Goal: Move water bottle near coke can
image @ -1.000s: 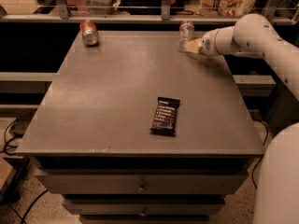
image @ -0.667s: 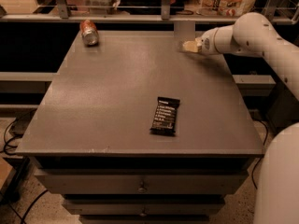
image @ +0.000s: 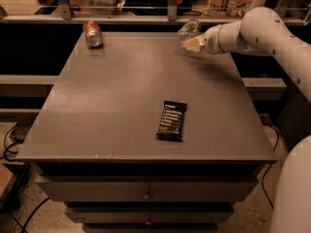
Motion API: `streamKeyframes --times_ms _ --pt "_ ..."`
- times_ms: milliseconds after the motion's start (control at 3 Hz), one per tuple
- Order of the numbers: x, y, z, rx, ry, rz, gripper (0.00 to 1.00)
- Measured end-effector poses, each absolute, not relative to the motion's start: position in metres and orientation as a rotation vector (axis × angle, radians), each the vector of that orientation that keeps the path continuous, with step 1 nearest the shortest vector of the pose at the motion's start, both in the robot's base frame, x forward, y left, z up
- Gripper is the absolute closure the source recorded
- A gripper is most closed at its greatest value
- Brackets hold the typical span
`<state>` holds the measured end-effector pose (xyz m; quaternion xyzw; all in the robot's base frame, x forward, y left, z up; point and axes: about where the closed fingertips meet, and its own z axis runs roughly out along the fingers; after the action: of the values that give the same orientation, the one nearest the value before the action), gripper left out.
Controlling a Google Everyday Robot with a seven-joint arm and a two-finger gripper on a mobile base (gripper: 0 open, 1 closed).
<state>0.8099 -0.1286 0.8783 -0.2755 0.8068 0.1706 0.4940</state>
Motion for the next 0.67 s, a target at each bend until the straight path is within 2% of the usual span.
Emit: streamKeyframes --times_ms 667 --pt "0.766 -0.041 0.885 -0.992 1.91 0.516 1.0"
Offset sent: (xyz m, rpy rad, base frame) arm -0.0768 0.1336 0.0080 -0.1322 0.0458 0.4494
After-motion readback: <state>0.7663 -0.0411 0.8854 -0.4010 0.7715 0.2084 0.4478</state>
